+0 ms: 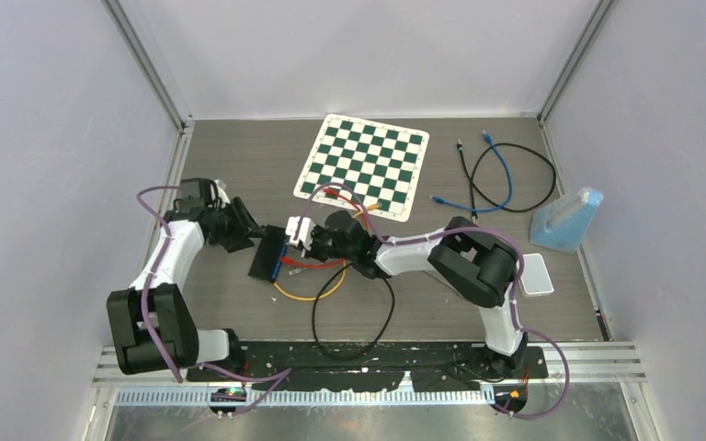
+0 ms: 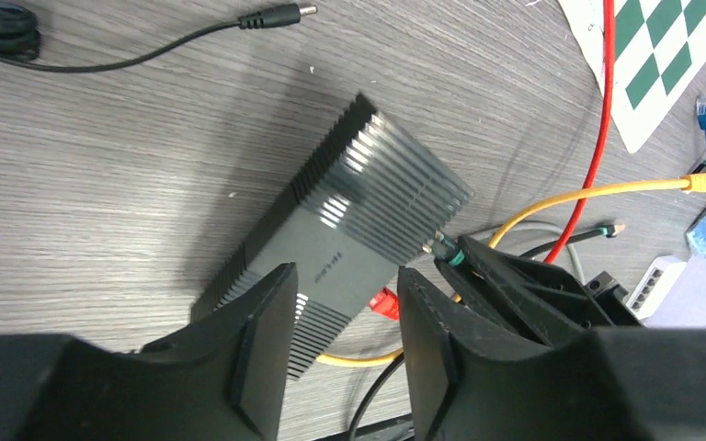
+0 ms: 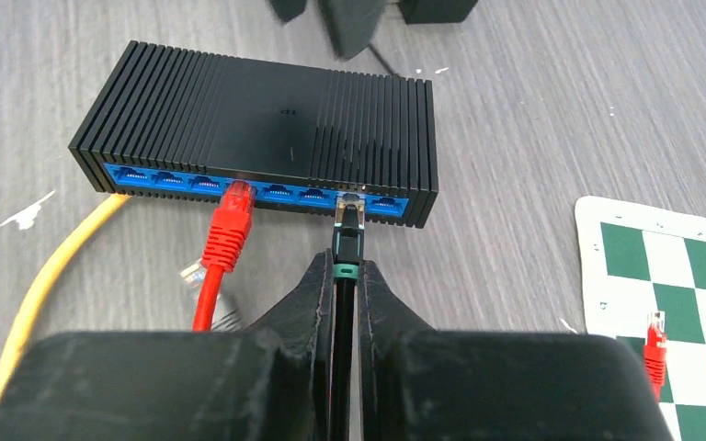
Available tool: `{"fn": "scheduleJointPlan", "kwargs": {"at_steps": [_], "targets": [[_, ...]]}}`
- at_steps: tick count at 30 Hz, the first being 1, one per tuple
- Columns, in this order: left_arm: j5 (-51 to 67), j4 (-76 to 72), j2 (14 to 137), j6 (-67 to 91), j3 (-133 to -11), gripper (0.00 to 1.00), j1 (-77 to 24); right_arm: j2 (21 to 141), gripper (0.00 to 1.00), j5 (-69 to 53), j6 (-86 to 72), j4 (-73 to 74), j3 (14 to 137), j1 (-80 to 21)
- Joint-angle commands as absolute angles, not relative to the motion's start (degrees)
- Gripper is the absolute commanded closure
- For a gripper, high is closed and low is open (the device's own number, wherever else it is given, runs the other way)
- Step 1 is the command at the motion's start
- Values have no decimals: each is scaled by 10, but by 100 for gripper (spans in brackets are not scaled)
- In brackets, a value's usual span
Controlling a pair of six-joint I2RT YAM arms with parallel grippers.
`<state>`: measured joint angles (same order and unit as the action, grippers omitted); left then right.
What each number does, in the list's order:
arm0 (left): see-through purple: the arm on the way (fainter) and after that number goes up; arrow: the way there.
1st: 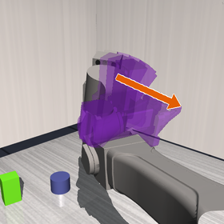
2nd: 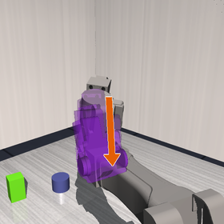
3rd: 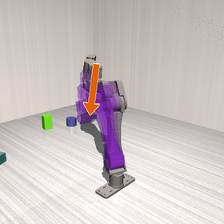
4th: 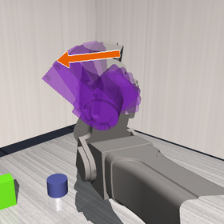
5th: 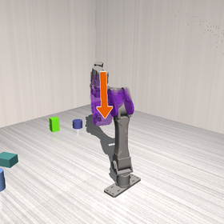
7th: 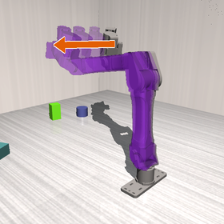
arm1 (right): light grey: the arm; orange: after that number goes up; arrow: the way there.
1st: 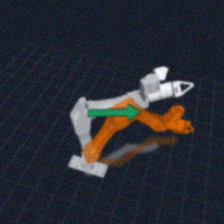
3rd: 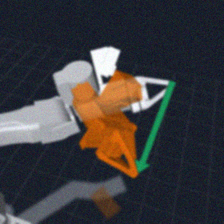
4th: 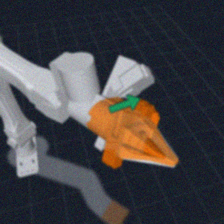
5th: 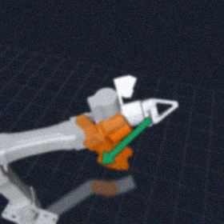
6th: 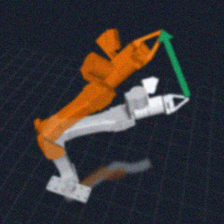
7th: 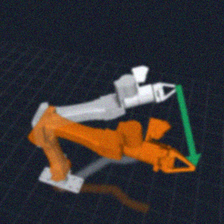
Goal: Insert the plug into the switch port
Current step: Insert the connector into the switch port.
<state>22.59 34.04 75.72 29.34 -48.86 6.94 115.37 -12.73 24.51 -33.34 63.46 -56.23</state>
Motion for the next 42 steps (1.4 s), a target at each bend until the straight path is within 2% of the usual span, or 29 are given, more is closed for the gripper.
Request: {"fn": "scheduleJointPlan", "kwargs": {"at_steps": [1,6,11,16,21,27,32,35,37,40,42], "targets": [[243,373,746,224,-533,51,89,1072,95,-142,265,-395,602,-567],[271,394,723,178,-557,44,104,1027,95,-146,264,-427,567,-548],[368,348,708,180,-541,36,110,998,95,-185,241,-458,535,-523],[445,306,705,186,-534,36,110,965,95,-206,214,-505,500,-499],[553,154,704,282,-480,35,108,944,95,-229,194,-532,479,-487],[565,143,712,283,-466,34,102,929,95,-244,177,-561,471,-487],[605,46,711,355,-433,34,97,930,95,-256,168,-569,476,-487],[619,24,711,378,-430,38,89,934,95,-269,161,-574,478,-487],[626,24,708,384,-431,45,81,937,95,-276,157,-576,481,-487],[631,22,704,394,-428,62,70,943,95,-290,150,-577,489,-487],[634,16,703,405,-421,81,65,948,95,-296,150,-571,499,-487]]}}
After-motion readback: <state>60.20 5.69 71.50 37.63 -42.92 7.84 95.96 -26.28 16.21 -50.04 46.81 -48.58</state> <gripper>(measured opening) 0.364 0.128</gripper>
